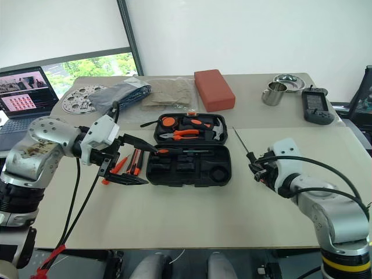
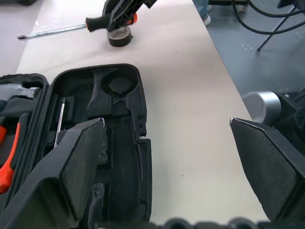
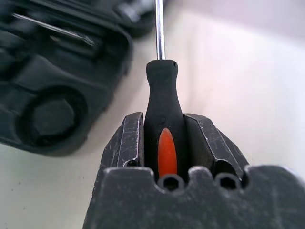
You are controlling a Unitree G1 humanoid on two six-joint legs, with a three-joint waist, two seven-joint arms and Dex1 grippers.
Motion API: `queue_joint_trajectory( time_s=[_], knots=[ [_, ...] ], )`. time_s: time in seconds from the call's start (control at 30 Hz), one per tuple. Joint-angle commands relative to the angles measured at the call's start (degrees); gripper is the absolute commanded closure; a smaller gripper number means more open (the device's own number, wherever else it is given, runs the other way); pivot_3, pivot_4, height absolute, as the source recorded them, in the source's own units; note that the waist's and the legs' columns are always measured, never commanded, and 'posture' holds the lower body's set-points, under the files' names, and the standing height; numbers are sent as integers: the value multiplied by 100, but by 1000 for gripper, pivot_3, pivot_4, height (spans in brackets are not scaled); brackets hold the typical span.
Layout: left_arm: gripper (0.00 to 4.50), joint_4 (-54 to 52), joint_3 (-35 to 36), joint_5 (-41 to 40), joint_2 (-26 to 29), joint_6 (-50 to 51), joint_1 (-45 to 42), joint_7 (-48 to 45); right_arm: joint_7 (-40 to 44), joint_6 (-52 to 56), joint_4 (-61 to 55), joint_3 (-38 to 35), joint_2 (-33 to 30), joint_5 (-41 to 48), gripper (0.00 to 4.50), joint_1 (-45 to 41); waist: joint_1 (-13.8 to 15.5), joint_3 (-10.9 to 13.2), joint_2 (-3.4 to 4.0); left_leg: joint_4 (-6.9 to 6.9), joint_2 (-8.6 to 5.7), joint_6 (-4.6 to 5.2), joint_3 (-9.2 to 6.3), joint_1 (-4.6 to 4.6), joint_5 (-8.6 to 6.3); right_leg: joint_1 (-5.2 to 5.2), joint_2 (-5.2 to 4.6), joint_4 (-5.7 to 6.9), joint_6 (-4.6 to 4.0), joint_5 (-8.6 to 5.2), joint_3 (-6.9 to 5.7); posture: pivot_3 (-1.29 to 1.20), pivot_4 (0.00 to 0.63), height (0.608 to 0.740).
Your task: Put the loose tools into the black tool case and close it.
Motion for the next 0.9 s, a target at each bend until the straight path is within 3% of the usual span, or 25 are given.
queue_joint_trajectory(
  time_s=[0.03, 0.13, 0.4, 0.63, 0.9],
  knots=[
    [0, -236, 441, -190, 232, 224, 234, 250, 1303, -2225, 919, 819, -403, -818, 3549, -420, -15, 2, -4, 0, 1, 1, -4, -1, 0, 2, 0, 0, 1, -1, -6, 0, 150, 707],
    [0, -492, 756, -326, 355, 482, 573, 526, 1983, -3404, 2078, 1430, -289, -1279, 3549, -1204, -71, 5, -5, 2, 0, 1, 0, 4, 1, 2, -1, 1, 1, -1, -2, 0, 150, 707],
    [0, -1344, 1602, -760, 556, 1156, 1560, 1336, 3455, -5727, 5029, 2545, 776, -2084, 3549, -3143, -89, 15, -10, -9, 10, 2, -4, 21, 1, 1, 2, 12, -42, 23, -6, 0, 150, 707],
    [0, -1773, 2142, -973, 663, 1414, 2190, 1736, 3745, -6302, 6877, 2839, 1652, -2581, 3549, -4240, -63, 17, -12, -9, 6, 1, -37, 30, 2, 1, -14, 53, -50, 27, -6, 0, 150, 707],
    [0, -1797, 2358, -1089, 829, 1399, 2411, 1871, 3818, -6658, 7871, 2862, 1978, -2953, 3549, -4650, -74, 17, -12, -15, -2, 0, -45, 44, 2, 1, -16, 58, -56, 26, -8, 0, 150, 707]
  ],
)
